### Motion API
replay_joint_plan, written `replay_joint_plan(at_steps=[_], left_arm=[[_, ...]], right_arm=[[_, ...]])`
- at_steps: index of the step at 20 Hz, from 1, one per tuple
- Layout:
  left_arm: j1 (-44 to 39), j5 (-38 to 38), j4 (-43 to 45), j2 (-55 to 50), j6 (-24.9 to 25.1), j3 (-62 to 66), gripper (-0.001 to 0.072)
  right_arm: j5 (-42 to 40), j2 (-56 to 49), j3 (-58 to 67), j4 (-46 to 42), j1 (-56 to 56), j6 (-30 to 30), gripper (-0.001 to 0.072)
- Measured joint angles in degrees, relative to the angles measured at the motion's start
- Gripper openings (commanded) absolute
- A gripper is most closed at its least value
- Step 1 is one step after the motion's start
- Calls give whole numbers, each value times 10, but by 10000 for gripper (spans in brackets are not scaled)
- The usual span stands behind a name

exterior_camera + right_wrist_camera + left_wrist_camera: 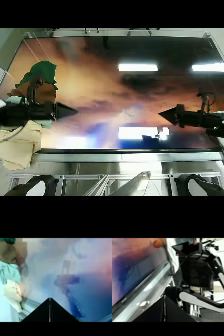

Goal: Fold the shirts.

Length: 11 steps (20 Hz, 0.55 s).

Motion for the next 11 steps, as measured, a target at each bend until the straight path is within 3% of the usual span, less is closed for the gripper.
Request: replay_joint_plan(at_steps=[11], left_arm=[[2,37,12,129,-9,-105,18]], right_arm=[[-43,10,-29,30,46,-8,21]])
